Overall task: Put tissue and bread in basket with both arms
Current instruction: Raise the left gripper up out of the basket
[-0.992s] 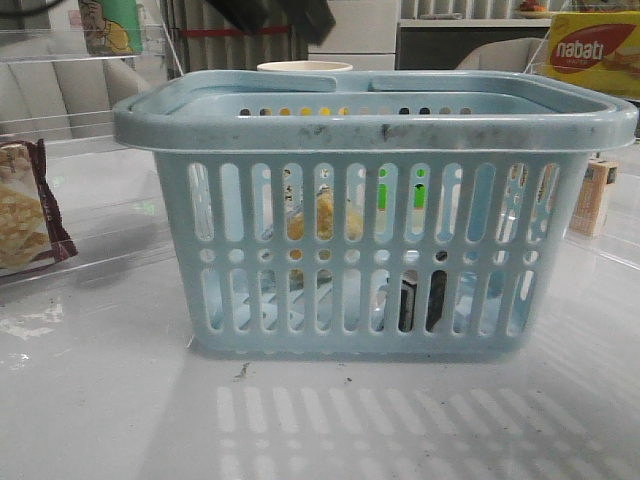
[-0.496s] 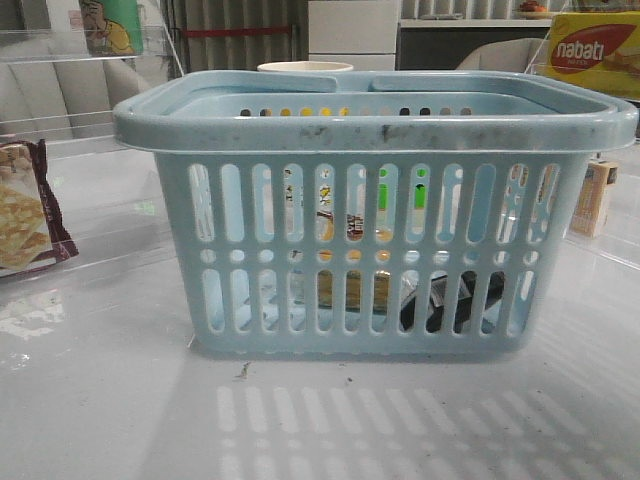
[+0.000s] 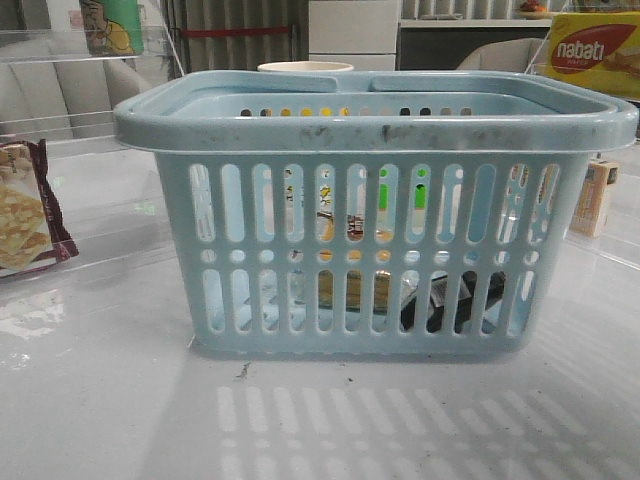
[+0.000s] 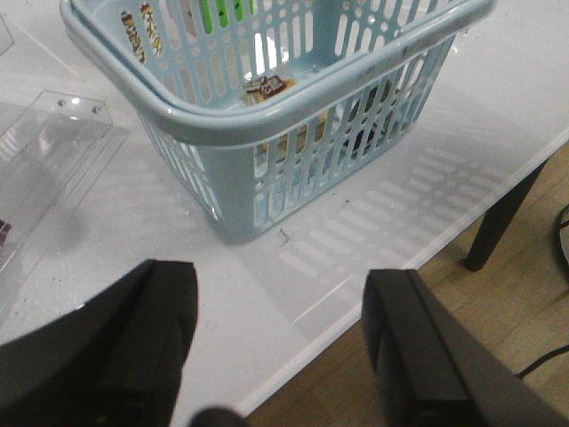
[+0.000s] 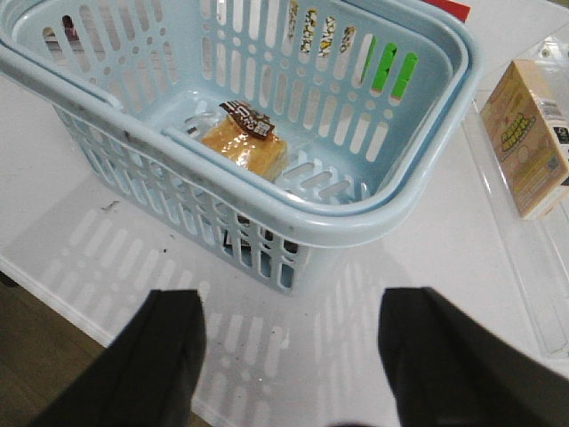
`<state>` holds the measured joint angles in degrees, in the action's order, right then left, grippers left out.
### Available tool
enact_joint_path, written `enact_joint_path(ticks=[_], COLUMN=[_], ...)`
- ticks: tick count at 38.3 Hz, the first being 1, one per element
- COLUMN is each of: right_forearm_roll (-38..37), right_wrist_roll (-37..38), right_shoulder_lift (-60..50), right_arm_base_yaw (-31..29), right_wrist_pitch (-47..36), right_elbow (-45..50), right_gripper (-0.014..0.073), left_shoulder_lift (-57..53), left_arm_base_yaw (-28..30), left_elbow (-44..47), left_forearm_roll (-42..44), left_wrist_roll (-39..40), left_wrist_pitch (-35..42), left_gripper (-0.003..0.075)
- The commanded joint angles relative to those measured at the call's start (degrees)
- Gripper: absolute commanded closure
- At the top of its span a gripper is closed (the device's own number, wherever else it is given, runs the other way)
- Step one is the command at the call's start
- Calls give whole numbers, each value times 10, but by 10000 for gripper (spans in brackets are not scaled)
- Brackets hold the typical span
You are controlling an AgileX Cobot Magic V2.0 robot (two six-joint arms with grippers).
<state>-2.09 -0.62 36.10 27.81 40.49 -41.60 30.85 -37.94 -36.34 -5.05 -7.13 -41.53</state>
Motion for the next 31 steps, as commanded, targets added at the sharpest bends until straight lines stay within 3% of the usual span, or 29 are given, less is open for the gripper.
enact_joint_path(ticks=[1, 11, 16, 25, 29, 31], right_forearm_roll=[-17, -22, -22, -22, -22, -22], right_wrist_roll=[-4, -5, -5, -5, -5, -5], right_shoulder_lift=[-1, 0, 0, 0, 0, 0], right_arm_base_yaw=[0, 0, 0, 0, 0, 0], right_wrist_pitch=[-27, 4, 17, 21, 21, 22], right_elbow=[-14, -9, -9, -9, -9, -9], right_gripper=[65, 92, 249, 533, 538, 538], left_shoulder_lift=[-3, -3, -1, -1, -1, -1], left_arm_base_yaw=[-4, -4, -4, -4, -4, -4], left_elbow=[-1, 3, 3, 3, 3, 3], left_forearm_roll=[8, 10, 10, 22, 36, 36], left_wrist_roll=[11, 11, 11, 10, 10, 10], left_wrist_pitch=[35, 43, 45, 45, 45, 45], left_gripper=[300, 306, 325, 525, 626, 626])
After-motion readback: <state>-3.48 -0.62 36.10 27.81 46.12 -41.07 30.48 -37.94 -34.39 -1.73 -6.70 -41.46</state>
